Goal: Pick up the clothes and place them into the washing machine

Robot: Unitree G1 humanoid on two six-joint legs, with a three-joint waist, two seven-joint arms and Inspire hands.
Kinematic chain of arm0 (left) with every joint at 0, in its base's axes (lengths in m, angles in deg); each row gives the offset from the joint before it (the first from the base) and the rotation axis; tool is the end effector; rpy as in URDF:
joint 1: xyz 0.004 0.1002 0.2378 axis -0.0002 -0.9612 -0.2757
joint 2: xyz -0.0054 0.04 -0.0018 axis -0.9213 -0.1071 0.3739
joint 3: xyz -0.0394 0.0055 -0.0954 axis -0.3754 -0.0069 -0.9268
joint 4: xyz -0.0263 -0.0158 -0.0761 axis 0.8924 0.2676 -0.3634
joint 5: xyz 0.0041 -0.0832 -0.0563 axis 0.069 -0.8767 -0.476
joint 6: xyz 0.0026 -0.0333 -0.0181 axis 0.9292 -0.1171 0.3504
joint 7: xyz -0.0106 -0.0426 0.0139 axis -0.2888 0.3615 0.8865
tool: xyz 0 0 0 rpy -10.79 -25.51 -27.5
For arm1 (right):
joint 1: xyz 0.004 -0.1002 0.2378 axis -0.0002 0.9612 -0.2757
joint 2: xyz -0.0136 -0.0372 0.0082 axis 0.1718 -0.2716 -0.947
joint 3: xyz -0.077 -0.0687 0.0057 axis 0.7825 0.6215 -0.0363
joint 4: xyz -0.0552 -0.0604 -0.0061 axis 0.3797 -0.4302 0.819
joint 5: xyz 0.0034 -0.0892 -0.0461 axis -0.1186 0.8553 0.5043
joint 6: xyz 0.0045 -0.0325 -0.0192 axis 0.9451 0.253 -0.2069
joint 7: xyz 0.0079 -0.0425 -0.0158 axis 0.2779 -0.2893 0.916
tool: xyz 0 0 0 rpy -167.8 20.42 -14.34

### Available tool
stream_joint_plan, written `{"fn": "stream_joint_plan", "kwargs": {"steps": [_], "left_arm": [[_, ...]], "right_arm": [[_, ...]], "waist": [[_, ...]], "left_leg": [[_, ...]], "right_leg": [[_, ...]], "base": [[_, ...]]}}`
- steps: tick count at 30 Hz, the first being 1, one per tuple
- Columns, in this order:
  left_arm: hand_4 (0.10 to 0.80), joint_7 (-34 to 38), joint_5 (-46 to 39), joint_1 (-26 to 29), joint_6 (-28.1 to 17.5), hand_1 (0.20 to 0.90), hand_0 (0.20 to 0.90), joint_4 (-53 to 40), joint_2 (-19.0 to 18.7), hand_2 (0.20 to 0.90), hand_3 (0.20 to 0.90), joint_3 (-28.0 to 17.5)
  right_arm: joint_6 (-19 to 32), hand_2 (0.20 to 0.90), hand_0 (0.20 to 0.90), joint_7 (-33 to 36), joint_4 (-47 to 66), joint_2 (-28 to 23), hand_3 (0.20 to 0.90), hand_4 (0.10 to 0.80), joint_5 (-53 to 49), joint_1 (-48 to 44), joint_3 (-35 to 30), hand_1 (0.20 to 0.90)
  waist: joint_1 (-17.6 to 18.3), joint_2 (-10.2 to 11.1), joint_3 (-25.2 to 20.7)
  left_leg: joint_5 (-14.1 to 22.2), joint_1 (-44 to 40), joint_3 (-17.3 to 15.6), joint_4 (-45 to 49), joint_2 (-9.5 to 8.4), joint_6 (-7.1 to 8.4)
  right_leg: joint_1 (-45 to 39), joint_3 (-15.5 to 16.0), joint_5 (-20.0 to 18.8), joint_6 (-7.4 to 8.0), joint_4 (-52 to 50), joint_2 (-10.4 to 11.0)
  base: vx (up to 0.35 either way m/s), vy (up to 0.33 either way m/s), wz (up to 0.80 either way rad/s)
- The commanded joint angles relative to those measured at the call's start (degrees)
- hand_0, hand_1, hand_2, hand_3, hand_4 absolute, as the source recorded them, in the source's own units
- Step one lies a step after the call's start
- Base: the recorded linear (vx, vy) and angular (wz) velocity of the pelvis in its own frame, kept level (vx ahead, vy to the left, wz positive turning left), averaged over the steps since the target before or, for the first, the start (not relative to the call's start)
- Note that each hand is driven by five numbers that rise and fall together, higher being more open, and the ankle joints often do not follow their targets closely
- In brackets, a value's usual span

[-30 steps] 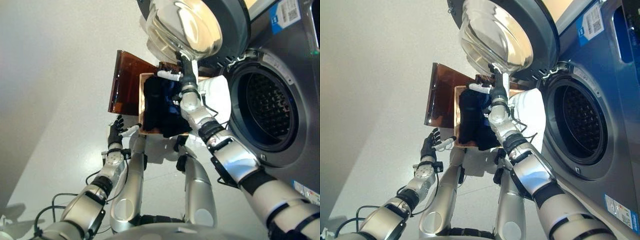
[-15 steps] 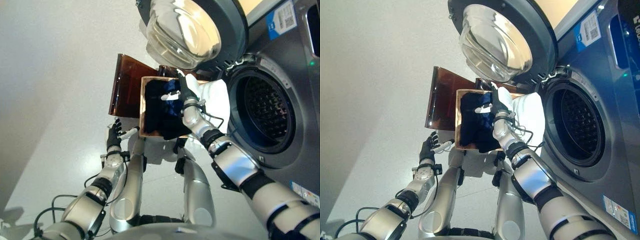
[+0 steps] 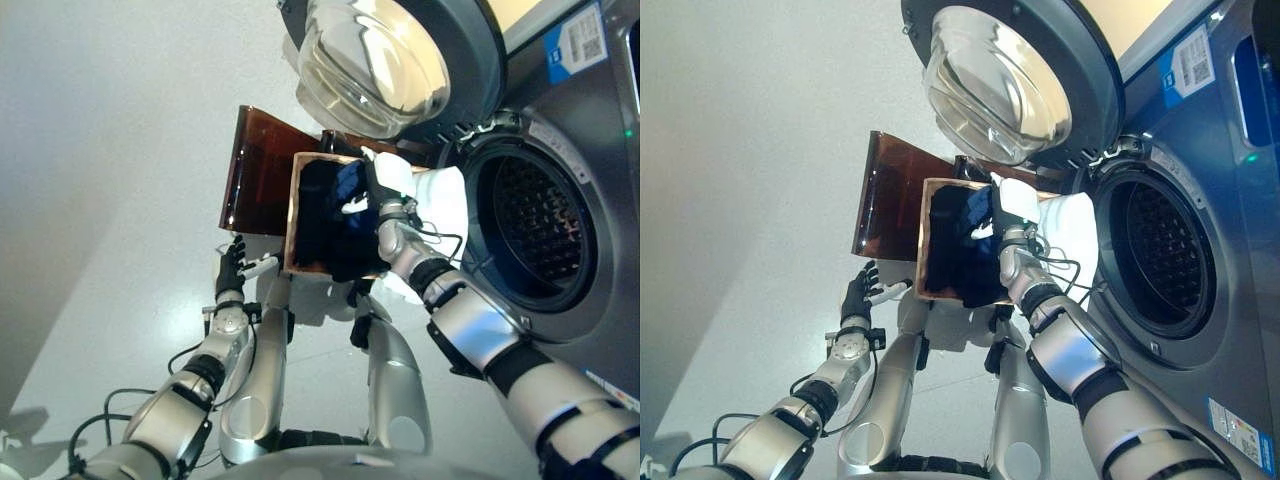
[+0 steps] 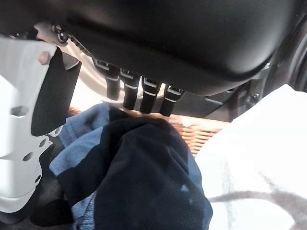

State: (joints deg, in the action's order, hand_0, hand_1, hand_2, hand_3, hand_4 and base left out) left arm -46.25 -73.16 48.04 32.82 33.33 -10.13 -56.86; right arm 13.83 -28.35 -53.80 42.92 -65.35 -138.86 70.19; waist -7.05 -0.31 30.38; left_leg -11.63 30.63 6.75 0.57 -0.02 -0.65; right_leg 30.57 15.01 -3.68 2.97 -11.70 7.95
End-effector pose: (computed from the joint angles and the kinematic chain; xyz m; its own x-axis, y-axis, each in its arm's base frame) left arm 0.2480 0.1509 -0.0276 0.9084 0.2724 -0.3172 -0.2355 0.9602 0.1502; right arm 0.3449 -0.1307 0.0772 0.9895 -0.0786 0.1216 0.1431 0.4048 -0.9032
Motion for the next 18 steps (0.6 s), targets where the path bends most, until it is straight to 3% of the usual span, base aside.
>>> {"fn": "stream_joint_plan", "kwargs": {"steps": [1,18], "left_arm": [[0.8,1.45,0.91,0.59,-1.48,0.9,0.9,-1.04,1.01,0.9,0.9,1.0],[0.8,2.97,0.03,0.42,-2.0,0.9,0.9,1.92,0.74,0.9,0.9,-0.49]], "right_arm": [[-3.49,0.9,0.9,0.13,-3.26,-4.64,0.9,0.8,1.72,-0.87,0.25,0.9],[-0.85,0.9,0.9,3.41,6.87,-1.71,0.9,0.8,0.88,2.97,-1.03,0.9]], "waist": [[-0.47,-0.94,-0.58],[1.32,0.75,-0.58]], "left_leg": [[2.74,1.9,-1.6,2.05,-0.13,3.15],[3.92,-0.86,-2.74,2.66,-0.02,2.72]], "right_leg": [[-2.42,-1.24,-1.69,3.7,3.19,5.17],[-4.5,-2.23,-1.7,3.86,3.2,5.19]], "base": [[0.0,0.0,0.0],[0.002,0.002,0.01]]}}
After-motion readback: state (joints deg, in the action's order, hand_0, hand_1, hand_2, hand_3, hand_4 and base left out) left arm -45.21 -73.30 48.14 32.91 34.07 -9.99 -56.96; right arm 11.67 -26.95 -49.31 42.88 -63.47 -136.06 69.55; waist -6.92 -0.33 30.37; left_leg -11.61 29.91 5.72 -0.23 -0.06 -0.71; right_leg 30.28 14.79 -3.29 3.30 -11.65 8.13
